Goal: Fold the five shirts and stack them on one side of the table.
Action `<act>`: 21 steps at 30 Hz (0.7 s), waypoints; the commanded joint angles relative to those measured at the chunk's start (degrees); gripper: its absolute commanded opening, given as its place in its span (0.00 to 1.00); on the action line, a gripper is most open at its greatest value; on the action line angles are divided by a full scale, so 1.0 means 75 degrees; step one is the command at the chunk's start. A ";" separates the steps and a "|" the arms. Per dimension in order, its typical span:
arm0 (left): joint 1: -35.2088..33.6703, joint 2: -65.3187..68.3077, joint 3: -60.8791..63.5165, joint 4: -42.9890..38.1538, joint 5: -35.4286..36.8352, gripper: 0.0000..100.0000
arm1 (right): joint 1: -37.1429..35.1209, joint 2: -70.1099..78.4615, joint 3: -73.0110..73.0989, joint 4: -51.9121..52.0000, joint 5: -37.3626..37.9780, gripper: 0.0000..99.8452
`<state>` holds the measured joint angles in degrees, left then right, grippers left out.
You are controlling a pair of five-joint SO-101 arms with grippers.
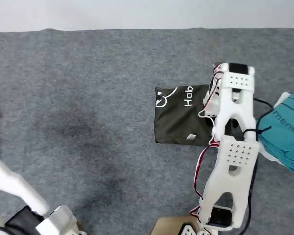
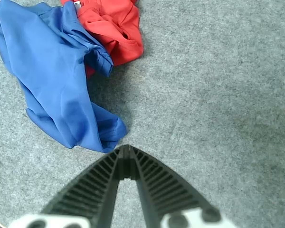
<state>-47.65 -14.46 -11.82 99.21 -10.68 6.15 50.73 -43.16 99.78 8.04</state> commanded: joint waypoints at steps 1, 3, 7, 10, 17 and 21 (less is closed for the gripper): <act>0.0035 -0.0305 -0.0029 0.0152 0.0023 0.00 | 0.0053 0.0111 -0.0105 -0.0041 -0.0117 0.30; 0.0035 -0.0305 -0.0029 0.0152 0.0023 0.00 | 0.0041 0.0240 -0.0105 -0.0041 -0.0117 0.26; 0.0047 -0.0293 -0.0018 0.0152 0.0023 0.00 | -0.0135 0.0275 -0.0105 -0.0147 -0.0059 0.09; 0.0047 -0.0293 0.0076 0.0152 0.0035 0.00 | -0.0147 0.0264 -0.0223 -0.0311 -0.0059 0.01; 0.0012 -0.0305 0.0381 0.0152 0.0035 0.00 | -0.0100 0.0346 -0.1067 -0.0358 0.0199 0.01; 0.0035 -0.0305 0.0369 0.0152 0.0035 0.00 | -0.0064 0.0358 -0.1489 -0.0815 0.1735 0.01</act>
<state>-47.65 -14.46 -8.57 99.30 -10.68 6.15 54.59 -49.85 97.14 13.32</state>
